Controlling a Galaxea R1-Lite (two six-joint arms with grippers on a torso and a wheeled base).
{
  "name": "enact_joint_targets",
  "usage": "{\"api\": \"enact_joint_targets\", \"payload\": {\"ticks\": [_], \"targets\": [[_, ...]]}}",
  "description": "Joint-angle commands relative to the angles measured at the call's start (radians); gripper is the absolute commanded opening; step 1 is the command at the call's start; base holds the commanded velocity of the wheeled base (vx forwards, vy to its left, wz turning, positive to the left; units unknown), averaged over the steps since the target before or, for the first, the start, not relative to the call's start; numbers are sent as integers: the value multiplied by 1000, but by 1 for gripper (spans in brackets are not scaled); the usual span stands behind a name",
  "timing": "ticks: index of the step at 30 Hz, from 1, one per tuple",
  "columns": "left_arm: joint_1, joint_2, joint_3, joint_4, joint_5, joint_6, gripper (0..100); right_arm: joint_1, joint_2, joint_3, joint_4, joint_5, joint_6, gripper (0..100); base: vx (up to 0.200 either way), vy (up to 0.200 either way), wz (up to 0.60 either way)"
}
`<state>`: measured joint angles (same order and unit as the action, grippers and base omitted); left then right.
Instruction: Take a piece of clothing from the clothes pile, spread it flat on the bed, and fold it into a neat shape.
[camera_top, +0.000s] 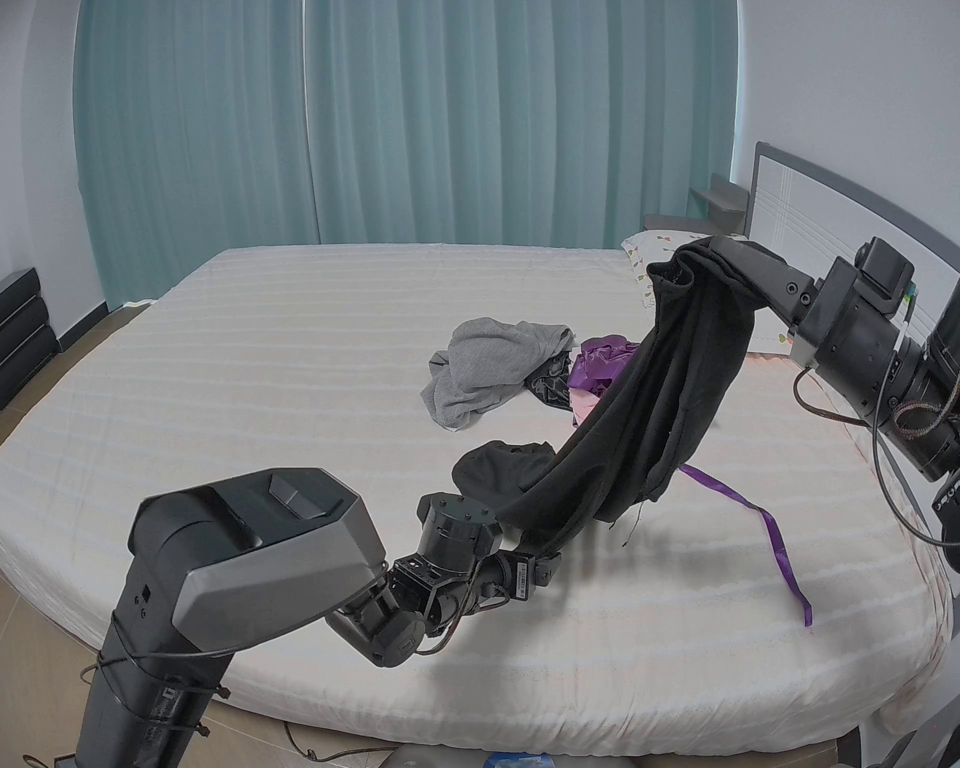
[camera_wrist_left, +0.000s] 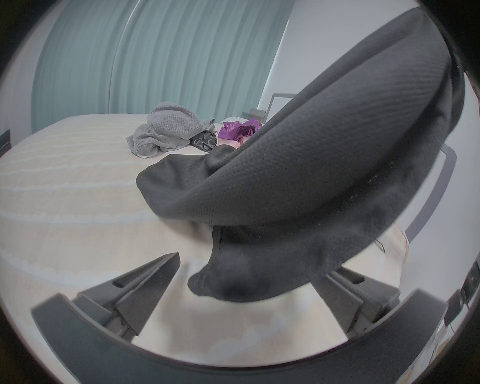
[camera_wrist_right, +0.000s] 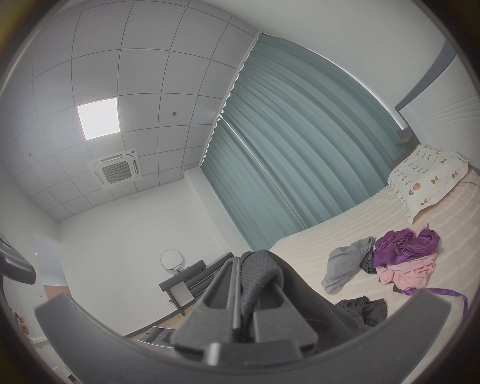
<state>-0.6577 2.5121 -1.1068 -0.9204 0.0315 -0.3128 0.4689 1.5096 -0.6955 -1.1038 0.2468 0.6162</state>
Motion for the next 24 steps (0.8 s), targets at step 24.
{"api": "enact_joint_targets", "payload": {"ticks": [24], "targets": [[130, -500, 157, 52, 205, -121, 0, -184, 124, -188, 30, 8, -4, 0, 0, 0, 0]]}}
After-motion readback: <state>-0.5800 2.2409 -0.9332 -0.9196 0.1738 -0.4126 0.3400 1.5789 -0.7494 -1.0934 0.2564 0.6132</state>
